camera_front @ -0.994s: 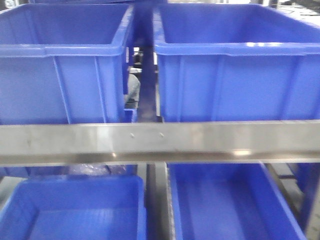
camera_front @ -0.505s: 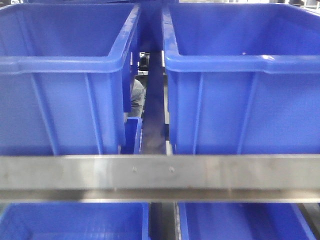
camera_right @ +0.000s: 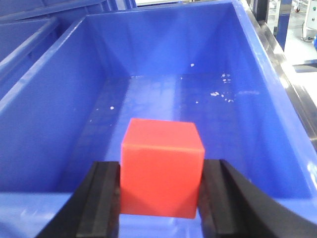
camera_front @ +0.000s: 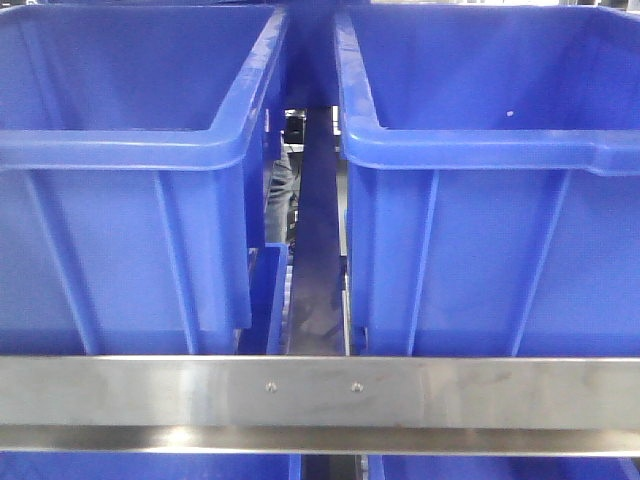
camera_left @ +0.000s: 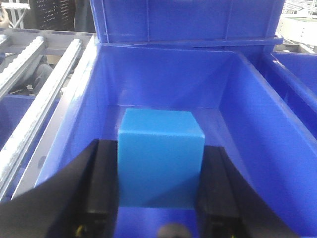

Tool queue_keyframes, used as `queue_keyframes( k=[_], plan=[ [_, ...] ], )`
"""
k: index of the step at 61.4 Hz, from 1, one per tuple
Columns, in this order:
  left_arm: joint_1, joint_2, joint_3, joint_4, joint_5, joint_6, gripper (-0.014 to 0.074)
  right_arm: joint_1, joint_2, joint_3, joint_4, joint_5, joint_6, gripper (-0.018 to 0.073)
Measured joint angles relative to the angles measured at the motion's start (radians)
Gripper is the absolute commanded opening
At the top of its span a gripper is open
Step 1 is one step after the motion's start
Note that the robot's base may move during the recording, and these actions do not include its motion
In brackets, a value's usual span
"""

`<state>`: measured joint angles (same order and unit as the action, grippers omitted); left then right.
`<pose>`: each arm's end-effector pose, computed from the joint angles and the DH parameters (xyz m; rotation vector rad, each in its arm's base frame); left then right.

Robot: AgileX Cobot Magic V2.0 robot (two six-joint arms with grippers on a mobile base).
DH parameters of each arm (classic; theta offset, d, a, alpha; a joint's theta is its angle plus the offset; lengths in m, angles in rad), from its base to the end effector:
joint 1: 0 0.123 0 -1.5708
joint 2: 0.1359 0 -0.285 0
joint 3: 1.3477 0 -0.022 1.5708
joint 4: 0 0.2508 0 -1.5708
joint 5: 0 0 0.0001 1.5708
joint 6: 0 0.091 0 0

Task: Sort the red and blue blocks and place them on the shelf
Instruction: 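Approach the shelf bins holding both cubes, then lower the red cube into the bin below the right gripper and open it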

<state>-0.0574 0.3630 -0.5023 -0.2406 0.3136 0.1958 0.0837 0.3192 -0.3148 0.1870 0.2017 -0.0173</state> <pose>0.0791 -0.0113 0.3299 0.0759 1.6491 -0.1299 0.0819 0.0103 0.2804 0.0415 1.6904 0.2188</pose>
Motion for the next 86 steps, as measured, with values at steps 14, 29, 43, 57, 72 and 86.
queue_keyframes(
  k=[14, 29, 43, 57, 72, 86],
  plan=[
    [0.000, 0.000, 0.000, 0.000, 0.000, 0.000, 0.0122, 0.000, 0.000, 0.000, 0.000, 0.000, 0.000, 0.0087],
    [0.000, 0.000, 0.000, 0.000, 0.000, 0.000, 0.0122, 0.000, 0.000, 0.000, 0.000, 0.000, 0.000, 0.0087],
    [0.000, 0.000, 0.000, 0.000, 0.000, 0.000, 0.0122, 0.000, 0.000, 0.000, 0.000, 0.000, 0.000, 0.0087],
    [0.000, 0.000, 0.000, 0.000, 0.000, 0.000, 0.0122, 0.000, 0.000, 0.000, 0.000, 0.000, 0.000, 0.0087],
    [0.000, 0.000, 0.000, 0.000, 0.000, 0.000, 0.0122, 0.000, 0.000, 0.000, 0.000, 0.000, 0.000, 0.0087],
    [0.000, 0.000, 0.000, 0.000, 0.000, 0.000, 0.0122, 0.000, 0.000, 0.000, 0.000, -0.012, 0.000, 0.0087]
  ],
)
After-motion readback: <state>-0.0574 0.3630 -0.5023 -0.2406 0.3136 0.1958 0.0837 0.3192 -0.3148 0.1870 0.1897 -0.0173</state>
